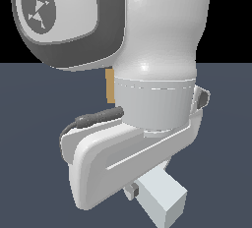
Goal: Insert the peg into the horizontal hole in a box.
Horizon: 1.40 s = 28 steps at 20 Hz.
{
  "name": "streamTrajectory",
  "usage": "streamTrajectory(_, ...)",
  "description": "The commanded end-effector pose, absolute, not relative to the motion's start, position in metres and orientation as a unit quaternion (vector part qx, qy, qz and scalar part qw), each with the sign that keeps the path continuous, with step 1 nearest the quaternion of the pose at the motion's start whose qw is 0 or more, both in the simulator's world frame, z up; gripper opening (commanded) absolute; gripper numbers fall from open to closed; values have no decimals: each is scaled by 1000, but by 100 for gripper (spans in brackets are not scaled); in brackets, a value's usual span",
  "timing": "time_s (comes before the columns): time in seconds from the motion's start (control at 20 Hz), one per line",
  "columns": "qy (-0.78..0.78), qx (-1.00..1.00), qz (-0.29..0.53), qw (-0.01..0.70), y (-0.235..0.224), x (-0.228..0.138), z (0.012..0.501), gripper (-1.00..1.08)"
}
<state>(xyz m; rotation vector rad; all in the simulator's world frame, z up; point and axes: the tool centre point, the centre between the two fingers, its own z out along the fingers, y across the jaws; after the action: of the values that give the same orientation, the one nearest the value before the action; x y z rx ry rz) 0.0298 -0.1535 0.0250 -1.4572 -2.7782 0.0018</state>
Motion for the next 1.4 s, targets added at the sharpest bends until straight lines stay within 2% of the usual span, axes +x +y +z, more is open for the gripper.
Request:
streamTrajectory(0.0,-881,-474,0,0,-141,27,30,-100)
streamTrajectory(0.7,-834,-552,0,0,-34,0,58,-100)
streamTrajectory(1.35,-785,-620,0,0,69,-3,85,-100)
